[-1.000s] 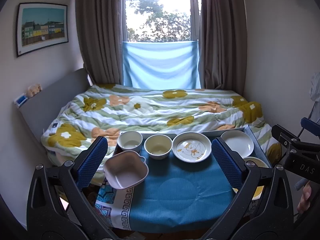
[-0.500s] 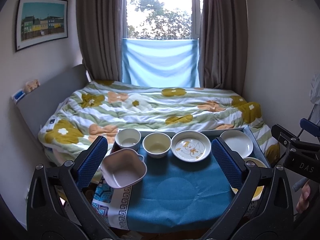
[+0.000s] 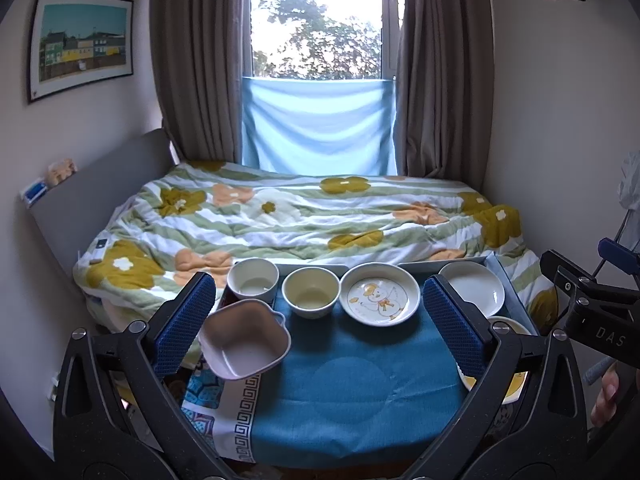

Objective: Organize plates and bowls

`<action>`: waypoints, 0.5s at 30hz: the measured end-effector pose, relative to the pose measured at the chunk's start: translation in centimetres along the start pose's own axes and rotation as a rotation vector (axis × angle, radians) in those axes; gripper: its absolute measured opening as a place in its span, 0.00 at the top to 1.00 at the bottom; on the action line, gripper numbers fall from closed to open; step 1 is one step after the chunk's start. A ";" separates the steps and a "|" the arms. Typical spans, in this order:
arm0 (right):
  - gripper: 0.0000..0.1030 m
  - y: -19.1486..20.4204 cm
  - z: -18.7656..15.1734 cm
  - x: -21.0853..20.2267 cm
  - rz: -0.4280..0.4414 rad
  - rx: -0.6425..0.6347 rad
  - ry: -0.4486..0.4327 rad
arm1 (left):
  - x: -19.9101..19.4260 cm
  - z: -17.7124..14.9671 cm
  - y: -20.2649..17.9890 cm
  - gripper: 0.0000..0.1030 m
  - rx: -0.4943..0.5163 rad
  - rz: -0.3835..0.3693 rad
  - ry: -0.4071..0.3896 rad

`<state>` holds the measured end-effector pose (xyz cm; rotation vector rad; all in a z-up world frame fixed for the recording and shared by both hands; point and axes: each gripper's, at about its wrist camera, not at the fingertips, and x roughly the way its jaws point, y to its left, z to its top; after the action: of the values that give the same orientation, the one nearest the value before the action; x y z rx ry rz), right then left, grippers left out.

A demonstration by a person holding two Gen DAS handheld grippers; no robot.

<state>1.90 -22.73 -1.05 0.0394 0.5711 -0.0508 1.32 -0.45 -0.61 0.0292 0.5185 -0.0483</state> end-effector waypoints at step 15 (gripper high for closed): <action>0.00 -1.1 -0.2 0.6 -0.005 -0.004 -0.008 | -0.2 -0.1 -0.2 0.00 -0.006 -0.011 -0.002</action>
<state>2.27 -23.86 -1.57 0.0340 0.5638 -0.0544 1.06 -0.63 -0.58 0.0200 0.5172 -0.0578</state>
